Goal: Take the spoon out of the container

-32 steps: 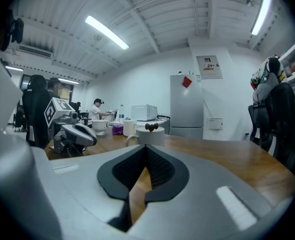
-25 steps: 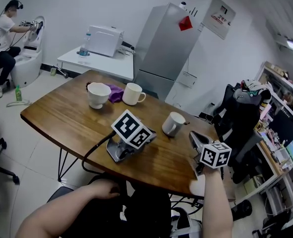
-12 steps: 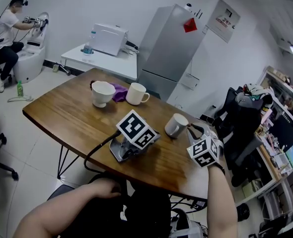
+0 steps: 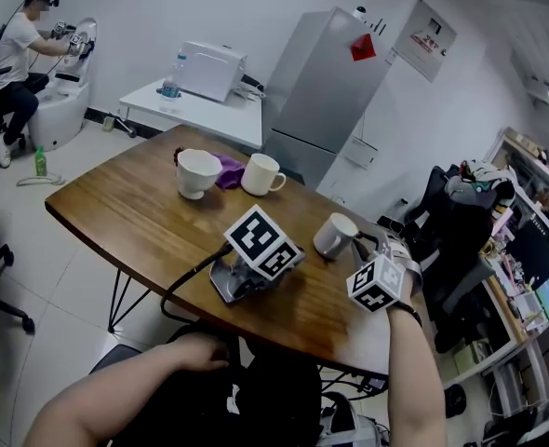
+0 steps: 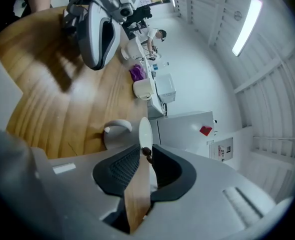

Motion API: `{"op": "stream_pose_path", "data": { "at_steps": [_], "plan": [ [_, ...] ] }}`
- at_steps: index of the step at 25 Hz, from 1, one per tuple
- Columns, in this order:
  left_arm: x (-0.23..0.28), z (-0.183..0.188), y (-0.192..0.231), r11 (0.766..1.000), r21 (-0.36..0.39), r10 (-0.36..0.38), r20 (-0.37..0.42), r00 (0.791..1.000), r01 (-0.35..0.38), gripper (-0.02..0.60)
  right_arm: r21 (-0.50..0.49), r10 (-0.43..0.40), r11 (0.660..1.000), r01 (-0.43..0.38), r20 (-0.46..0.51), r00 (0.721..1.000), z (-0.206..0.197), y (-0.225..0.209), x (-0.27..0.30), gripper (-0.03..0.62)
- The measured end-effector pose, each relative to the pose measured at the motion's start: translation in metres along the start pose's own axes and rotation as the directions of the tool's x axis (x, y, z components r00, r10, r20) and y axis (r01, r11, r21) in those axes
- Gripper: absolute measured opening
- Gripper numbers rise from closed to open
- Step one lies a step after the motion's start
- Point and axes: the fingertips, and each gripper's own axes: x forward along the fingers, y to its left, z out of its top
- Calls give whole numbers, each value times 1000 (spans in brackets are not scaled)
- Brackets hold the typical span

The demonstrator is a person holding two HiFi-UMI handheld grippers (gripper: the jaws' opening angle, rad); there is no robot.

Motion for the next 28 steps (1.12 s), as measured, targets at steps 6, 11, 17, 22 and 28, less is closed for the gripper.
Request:
{"op": "stream_pose_path", "data": {
  "at_steps": [6, 11, 17, 22, 28],
  "plan": [
    [0, 0, -1, 1000, 0, -1, 0, 1000, 1, 12, -21, -56, 998, 56, 5, 998, 0, -5, -6, 57],
    [-1, -1, 1, 1000, 1, 0, 0, 1000, 0, 12, 10, -136, 991, 136, 44, 990, 2, -23, -22, 55],
    [-1, -1, 1, 1000, -1, -2, -2, 1000, 2, 12, 95, -240, 968, 234, 57, 969, -9, -53, -45, 55],
    [-1, -1, 1, 1000, -1, -1, 1, 1000, 1, 12, 215, -299, 933, 287, 27, 954, -34, -70, -58, 55],
    [-2, -1, 1, 1000, -1, -3, -1, 1000, 3, 12, 443, -207, 872, 209, -54, 977, -81, -43, -43, 55]
  ]
}}
